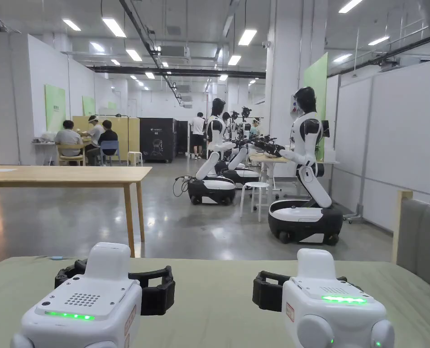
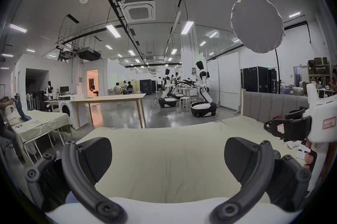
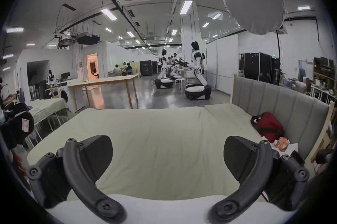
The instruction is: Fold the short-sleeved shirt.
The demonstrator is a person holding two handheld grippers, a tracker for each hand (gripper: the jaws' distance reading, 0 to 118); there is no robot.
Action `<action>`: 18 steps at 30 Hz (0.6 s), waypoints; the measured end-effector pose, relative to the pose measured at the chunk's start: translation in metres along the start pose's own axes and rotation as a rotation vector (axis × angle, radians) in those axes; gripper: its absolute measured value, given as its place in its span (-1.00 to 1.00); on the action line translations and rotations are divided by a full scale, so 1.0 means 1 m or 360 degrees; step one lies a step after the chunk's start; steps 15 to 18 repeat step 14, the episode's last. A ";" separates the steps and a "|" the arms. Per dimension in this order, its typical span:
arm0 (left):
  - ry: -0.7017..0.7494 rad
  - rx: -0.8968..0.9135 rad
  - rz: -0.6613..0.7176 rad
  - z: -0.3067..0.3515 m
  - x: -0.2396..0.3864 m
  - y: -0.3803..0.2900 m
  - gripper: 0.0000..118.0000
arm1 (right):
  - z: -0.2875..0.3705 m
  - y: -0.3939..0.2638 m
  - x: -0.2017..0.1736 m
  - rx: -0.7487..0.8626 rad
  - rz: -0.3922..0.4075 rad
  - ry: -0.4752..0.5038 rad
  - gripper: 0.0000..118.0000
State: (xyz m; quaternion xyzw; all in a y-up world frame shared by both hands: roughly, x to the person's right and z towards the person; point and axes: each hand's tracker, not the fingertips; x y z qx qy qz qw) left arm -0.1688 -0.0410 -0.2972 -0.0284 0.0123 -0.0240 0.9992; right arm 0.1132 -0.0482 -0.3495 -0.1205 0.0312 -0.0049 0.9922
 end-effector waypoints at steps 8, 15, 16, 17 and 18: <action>-0.0008 0.0000 -0.0002 0.003 0.002 0.000 1.00 | 0.004 -0.001 -0.002 0.0015 -0.0037 0.0049 1.00; -0.0003 0.0007 0.0013 0.006 0.000 0.000 1.00 | 0.011 0.001 0.001 0.0036 -0.0056 -0.0008 1.00; -0.0003 0.0007 0.0013 0.006 0.000 0.000 1.00 | 0.011 0.001 0.001 0.0036 -0.0056 -0.0008 1.00; -0.0003 0.0007 0.0013 0.006 0.000 0.000 1.00 | 0.011 0.001 0.001 0.0036 -0.0056 -0.0008 1.00; -0.0003 0.0007 0.0013 0.006 0.000 0.000 1.00 | 0.011 0.001 0.001 0.0036 -0.0056 -0.0008 1.00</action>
